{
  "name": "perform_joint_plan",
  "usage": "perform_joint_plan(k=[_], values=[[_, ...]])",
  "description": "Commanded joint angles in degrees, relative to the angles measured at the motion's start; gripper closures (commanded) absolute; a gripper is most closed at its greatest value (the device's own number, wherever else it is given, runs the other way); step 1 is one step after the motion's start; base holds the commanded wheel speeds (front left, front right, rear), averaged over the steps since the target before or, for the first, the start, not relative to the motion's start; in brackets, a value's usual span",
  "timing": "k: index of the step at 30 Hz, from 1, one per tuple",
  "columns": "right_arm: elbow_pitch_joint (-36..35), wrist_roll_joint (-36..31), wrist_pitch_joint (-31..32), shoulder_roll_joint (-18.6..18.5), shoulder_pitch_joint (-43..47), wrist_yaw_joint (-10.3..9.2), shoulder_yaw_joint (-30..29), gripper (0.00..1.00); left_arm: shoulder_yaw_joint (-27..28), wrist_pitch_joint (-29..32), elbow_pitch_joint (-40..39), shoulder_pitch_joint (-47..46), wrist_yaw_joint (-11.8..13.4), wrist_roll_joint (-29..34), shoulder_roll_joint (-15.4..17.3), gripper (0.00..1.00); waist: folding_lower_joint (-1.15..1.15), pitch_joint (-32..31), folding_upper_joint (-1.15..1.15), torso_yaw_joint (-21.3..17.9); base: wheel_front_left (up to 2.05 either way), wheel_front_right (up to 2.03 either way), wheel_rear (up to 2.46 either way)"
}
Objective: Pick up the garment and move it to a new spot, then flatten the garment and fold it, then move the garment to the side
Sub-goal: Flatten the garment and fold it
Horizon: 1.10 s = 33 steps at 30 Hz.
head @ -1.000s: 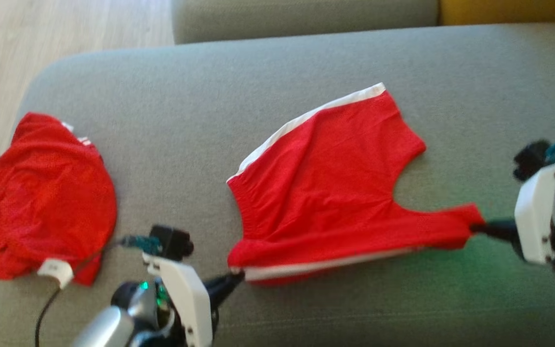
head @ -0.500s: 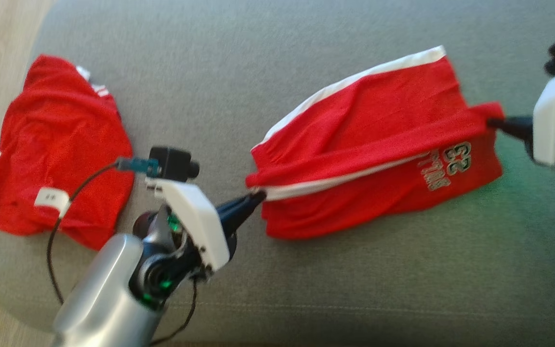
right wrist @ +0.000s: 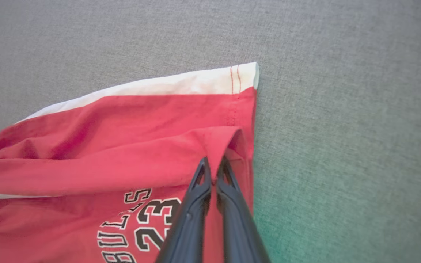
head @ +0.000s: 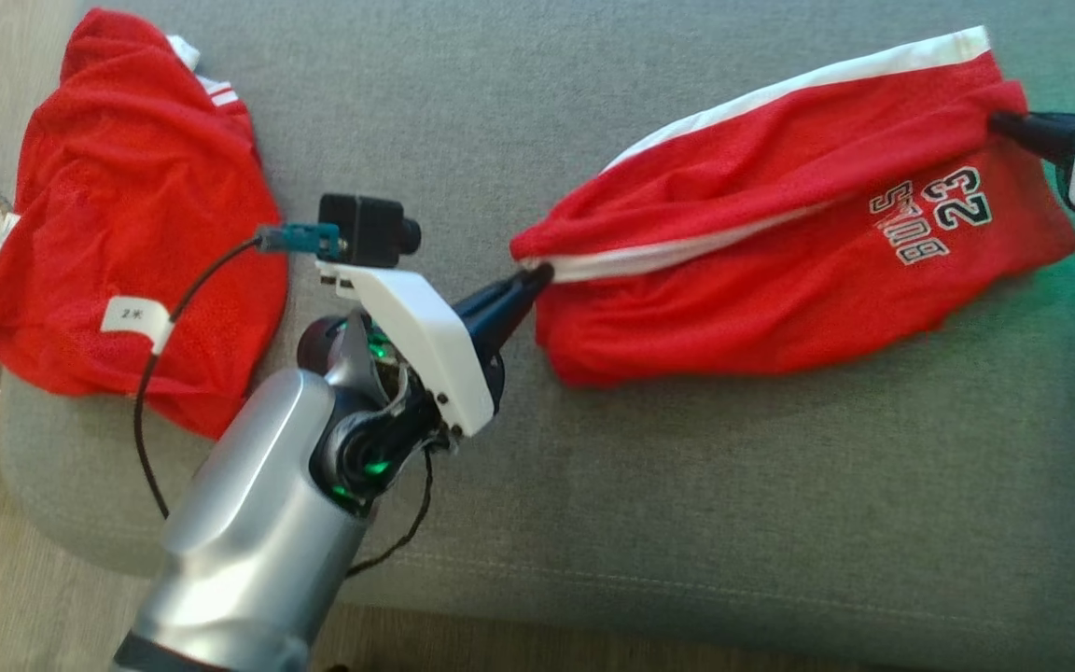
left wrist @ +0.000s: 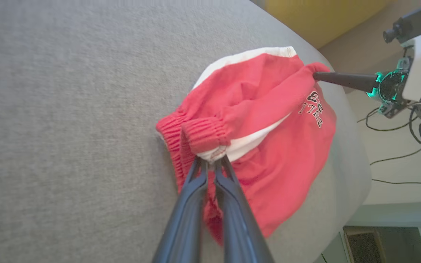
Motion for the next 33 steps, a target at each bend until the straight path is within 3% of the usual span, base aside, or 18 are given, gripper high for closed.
perform_joint_plan(k=[1, 16, 17, 18, 19, 20, 21, 29, 33], values=[[-1.2, -0.2, -0.9, -0.3, -1.7, -0.03, 0.1, 1.0, 2.3, -1.4, -1.2, -2.7, -0.3, 0.6, 0.5, 1.0, -0.01, 0.6, 0.0, 0.5, 0.0, 0.0, 0.0], [3.6, 2.3, -8.4, 0.0, -4.4, -0.03, 1.7, 1.0, 2.2, -9.4, 3.6, -6.4, -0.5, 1.9, -1.7, 1.0, -0.01, 2.4, 0.0, 1.0, 0.0, 0.0, 0.0], [3.6, 2.3, -9.7, 0.0, -4.8, -0.03, 1.6, 0.42, 2.3, -10.0, 3.9, -6.6, -0.3, 2.0, -1.8, 0.86, -0.01, 2.6, 0.0, 1.0, 0.0, 0.0, 0.0], [4.3, 3.0, -10.7, 0.4, -5.1, -0.03, 1.0, 0.0, 2.4, -10.5, 4.2, -6.9, -0.1, 2.1, -1.9, 0.7, -0.01, 2.7, 0.0, 0.9, 0.0, 0.0, 0.0], [5.2, 3.9, -11.3, 1.0, -5.4, -0.03, 0.2, 0.0, 2.4, -10.9, 4.5, -7.1, 0.2, 2.1, -2.0, 0.56, -0.01, 2.7, 0.0, 0.9, 0.0, 0.0, 0.0], [5.3, 4.2, -12.0, 1.3, -5.7, -0.03, 0.2, 0.0, 2.6, -11.2, 4.9, -7.2, 0.7, 2.0, -2.1, 0.17, -0.01, 2.7, 0.0, 0.9, 0.0, 0.0, 0.0], [5.4, 4.3, -12.9, 1.4, -6.0, -0.03, 0.2, 0.0, 2.7, -11.5, 5.3, -7.3, 1.2, 1.9, -2.2, 0.0, -0.01, 2.8, 0.0, 0.8, 0.0, 0.0, 0.0], [9.8, 1.9, -21.7, 1.0, -7.7, -0.03, -0.2, 0.0, 3.7, -16.4, 7.6, -8.5, 3.7, 3.5, -2.4, 0.0, -0.01, 2.2, 0.0, 0.0, 0.0, 0.0, 0.0], [13.2, 0.6, -29.2, 1.7, -8.2, -0.03, -1.8, 0.0, 4.8, -21.2, 9.4, -8.9, 5.8, 5.0, -2.5, 0.0, -0.01, 0.9, 0.0, -0.9, 0.0, 0.0, 0.0]])
